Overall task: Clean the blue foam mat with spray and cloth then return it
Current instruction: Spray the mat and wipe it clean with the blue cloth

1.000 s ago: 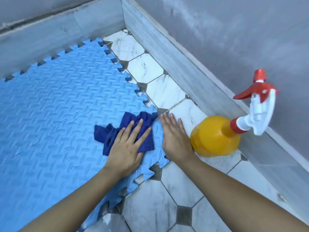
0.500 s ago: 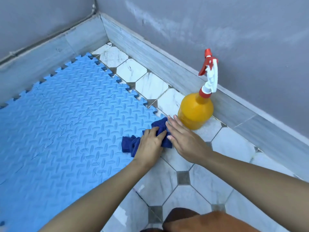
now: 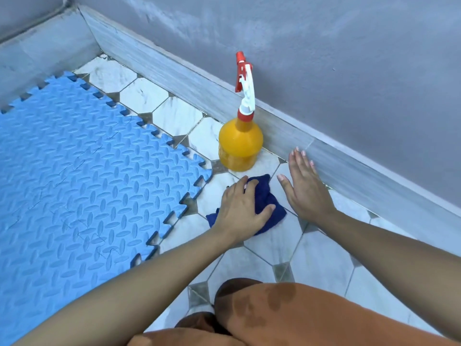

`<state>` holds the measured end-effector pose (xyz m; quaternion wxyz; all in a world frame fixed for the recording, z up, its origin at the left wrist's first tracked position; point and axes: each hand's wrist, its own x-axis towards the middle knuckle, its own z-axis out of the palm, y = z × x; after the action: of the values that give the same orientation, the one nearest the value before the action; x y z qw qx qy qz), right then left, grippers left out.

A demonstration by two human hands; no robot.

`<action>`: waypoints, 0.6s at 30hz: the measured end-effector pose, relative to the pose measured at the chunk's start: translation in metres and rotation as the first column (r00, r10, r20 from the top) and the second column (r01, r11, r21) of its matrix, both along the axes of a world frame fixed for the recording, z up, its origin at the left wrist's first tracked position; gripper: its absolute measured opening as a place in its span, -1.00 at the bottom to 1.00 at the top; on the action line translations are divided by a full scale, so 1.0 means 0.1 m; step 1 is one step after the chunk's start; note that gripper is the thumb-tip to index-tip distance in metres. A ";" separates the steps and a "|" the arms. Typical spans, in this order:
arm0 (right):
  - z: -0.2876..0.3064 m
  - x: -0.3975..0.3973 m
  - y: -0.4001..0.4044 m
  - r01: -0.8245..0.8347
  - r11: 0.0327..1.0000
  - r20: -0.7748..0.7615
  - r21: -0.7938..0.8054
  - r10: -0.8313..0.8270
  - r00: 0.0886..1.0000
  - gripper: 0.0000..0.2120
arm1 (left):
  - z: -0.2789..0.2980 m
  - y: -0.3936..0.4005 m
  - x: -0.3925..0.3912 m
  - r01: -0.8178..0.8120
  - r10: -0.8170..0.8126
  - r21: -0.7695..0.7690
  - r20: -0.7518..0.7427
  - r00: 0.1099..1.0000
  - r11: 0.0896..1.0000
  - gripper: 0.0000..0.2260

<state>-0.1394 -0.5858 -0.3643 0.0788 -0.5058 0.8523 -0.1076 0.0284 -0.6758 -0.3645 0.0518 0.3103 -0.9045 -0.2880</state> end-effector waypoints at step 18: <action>1.50 0.31 -1.30 -0.172 0.704 -0.079 -0.689 0.163 0.983 -0.38 | 0.86 -1.59 0.86 -0.393 0.343 -0.434 -0.193 0.919 0.811 -0.25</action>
<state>-0.1088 -0.7161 -0.2139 -0.1114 -0.5744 0.7010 -0.4078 0.1143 -0.8352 -0.2789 0.2270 0.4424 -0.8653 -0.0637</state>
